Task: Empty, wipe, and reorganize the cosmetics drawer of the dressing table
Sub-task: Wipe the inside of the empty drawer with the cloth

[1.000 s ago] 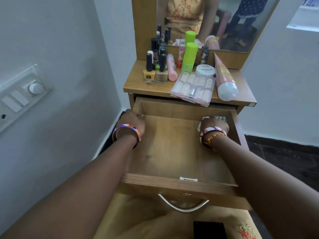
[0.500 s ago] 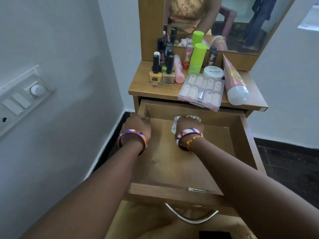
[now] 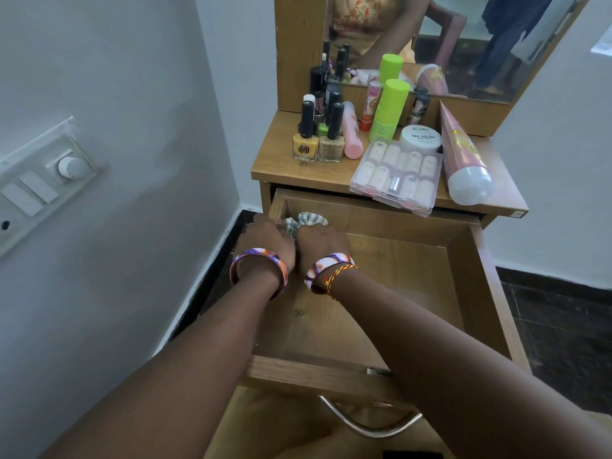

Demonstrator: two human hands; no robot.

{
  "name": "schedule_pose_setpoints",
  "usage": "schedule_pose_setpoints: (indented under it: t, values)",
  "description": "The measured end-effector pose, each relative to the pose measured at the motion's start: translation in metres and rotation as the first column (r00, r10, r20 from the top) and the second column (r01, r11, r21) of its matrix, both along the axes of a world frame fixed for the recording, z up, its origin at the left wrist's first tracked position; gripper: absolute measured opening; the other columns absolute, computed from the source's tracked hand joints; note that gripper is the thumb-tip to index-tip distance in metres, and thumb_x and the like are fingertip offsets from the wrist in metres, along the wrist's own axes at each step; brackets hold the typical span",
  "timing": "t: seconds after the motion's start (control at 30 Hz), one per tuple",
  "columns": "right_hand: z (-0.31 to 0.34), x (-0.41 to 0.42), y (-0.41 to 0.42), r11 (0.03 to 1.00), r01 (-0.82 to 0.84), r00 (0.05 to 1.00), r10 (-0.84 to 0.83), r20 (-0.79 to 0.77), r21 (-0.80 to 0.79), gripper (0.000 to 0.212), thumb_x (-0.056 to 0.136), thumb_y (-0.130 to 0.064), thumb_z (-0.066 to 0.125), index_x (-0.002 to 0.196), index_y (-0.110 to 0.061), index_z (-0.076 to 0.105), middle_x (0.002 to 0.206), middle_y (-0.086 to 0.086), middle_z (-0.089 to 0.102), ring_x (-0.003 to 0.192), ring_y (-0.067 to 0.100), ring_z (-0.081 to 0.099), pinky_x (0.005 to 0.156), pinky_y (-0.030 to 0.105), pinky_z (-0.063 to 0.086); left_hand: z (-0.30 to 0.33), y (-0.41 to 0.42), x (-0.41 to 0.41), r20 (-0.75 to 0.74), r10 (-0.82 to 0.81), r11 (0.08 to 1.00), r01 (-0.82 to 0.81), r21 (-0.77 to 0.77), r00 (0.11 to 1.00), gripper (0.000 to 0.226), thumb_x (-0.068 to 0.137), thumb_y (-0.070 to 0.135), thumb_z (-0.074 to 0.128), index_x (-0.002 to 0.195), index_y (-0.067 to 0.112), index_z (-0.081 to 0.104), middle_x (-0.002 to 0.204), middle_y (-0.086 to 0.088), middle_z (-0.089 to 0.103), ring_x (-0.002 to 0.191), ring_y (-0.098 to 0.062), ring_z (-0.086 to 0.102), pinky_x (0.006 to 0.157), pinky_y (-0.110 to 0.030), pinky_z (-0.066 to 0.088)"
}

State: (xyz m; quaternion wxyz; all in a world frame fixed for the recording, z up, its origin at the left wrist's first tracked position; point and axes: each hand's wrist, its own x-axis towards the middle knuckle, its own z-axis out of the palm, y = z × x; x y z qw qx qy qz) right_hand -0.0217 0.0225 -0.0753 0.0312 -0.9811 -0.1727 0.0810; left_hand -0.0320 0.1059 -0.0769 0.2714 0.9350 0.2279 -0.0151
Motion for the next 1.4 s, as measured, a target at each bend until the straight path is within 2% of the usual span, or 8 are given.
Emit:
schedule_pose_setpoints:
  t: [0.47, 0.67, 0.77, 0.93, 1.0, 1.07, 1.17, 1.4]
  values:
    - [0.005, 0.013, -0.035, 0.969, -0.07, 0.939, 0.144, -0.311, 0.238, 0.039, 0.092, -0.019, 0.049, 0.131, -0.021, 0.052, 0.123, 0.006, 0.062, 0.108, 0.027, 0.06, 0.075, 0.018, 0.046, -0.002, 0.001, 0.003, 0.02, 0.024, 0.997, -0.022, -0.068, 1.0, 0.038, 0.1, 0.024, 0.033, 0.124, -0.003, 0.045, 0.122, -0.022, 0.058, 0.109, -0.037, 0.057, 0.074, -0.034, 0.037]
    - [-0.015, 0.004, -0.031, 0.984, -0.176, 0.892, 0.148, -0.427, -0.027, 0.051, 0.064, -0.037, 0.068, 0.113, -0.021, 0.065, 0.105, 0.004, 0.071, 0.098, 0.027, 0.069, 0.083, 0.039, 0.058, 0.0, 0.0, 0.002, 0.021, 0.03, 0.996, -0.028, -0.086, 0.999, 0.038, 0.099, 0.022, 0.032, 0.122, -0.004, 0.046, 0.126, -0.024, 0.055, 0.115, -0.04, 0.054, 0.089, -0.04, 0.043]
    - [0.015, -0.02, -0.031, 0.975, -0.175, 0.842, 0.078, -0.534, -0.134, 0.05, 0.087, -0.031, 0.059, 0.13, -0.006, 0.053, 0.132, 0.014, 0.056, 0.126, 0.031, 0.051, 0.102, 0.035, 0.044, 0.002, -0.001, 0.001, 0.016, 0.028, 0.996, -0.027, -0.084, 0.999, 0.037, 0.099, 0.019, 0.033, 0.123, -0.005, 0.046, 0.128, -0.025, 0.054, 0.116, -0.04, 0.053, 0.09, -0.04, 0.043]
    - [0.024, -0.036, -0.026, 0.918, -0.281, 0.861, 0.113, -0.495, -0.279, 0.034, 0.089, -0.024, 0.055, 0.06, -0.006, 0.051, 0.062, 0.004, 0.051, 0.066, 0.02, 0.051, 0.055, 0.022, 0.04, 0.004, -0.003, -0.001, -0.002, 0.025, 0.998, -0.025, -0.065, 1.0, 0.038, 0.099, 0.02, 0.033, 0.126, -0.004, 0.045, 0.131, -0.025, 0.051, 0.119, -0.041, 0.051, 0.094, -0.043, 0.042]
    - [0.008, -0.034, -0.024, 0.943, -0.257, 0.867, 0.129, -0.481, -0.21, 0.019, 0.085, -0.024, 0.061, 0.09, -0.007, 0.066, 0.092, 0.011, 0.068, 0.084, 0.024, 0.063, 0.064, 0.024, 0.049, 0.005, -0.003, -0.003, -0.003, 0.016, 0.998, -0.016, -0.056, 1.0, 0.038, 0.099, 0.02, 0.033, 0.126, -0.004, 0.044, 0.131, -0.025, 0.051, 0.12, -0.04, 0.05, 0.094, -0.043, 0.042]
    - [-0.001, -0.031, -0.027, 0.974, -0.197, 0.859, 0.117, -0.498, -0.111, 0.048, 0.079, -0.03, 0.068, 0.122, -0.012, 0.06, 0.122, 0.012, 0.063, 0.108, 0.03, 0.062, 0.086, 0.034, 0.054, 0.006, -0.003, -0.005, 0.0, 0.008, 0.999, -0.008, -0.045, 1.0, 0.039, 0.099, 0.02, 0.032, 0.127, -0.004, 0.044, 0.131, -0.025, 0.051, 0.12, -0.04, 0.051, 0.095, -0.042, 0.042]
    - [0.017, -0.043, -0.043, 0.972, -0.234, 0.814, 0.174, -0.554, -0.038, 0.065, 0.068, -0.044, 0.071, 0.127, -0.021, 0.056, 0.12, 0.002, 0.064, 0.102, 0.024, 0.064, 0.089, 0.038, 0.055, 0.004, -0.002, -0.005, 0.001, 0.009, 0.999, -0.009, -0.037, 1.0, 0.04, 0.1, 0.021, 0.031, 0.127, -0.004, 0.045, 0.131, -0.025, 0.051, 0.12, -0.04, 0.051, 0.095, -0.042, 0.042]
    - [0.032, -0.05, -0.101, 0.996, -0.09, 0.713, 0.059, -0.698, -0.007, 0.042, 0.082, -0.007, 0.063, 0.123, -0.012, 0.058, 0.101, 0.001, 0.059, 0.093, 0.018, 0.055, 0.069, 0.026, 0.05, 0.004, -0.003, -0.006, 0.007, 0.013, 0.999, -0.012, -0.037, 1.0, 0.039, 0.1, 0.02, 0.031, 0.127, -0.004, 0.046, 0.13, -0.024, 0.052, 0.118, -0.039, 0.052, 0.093, -0.041, 0.042]
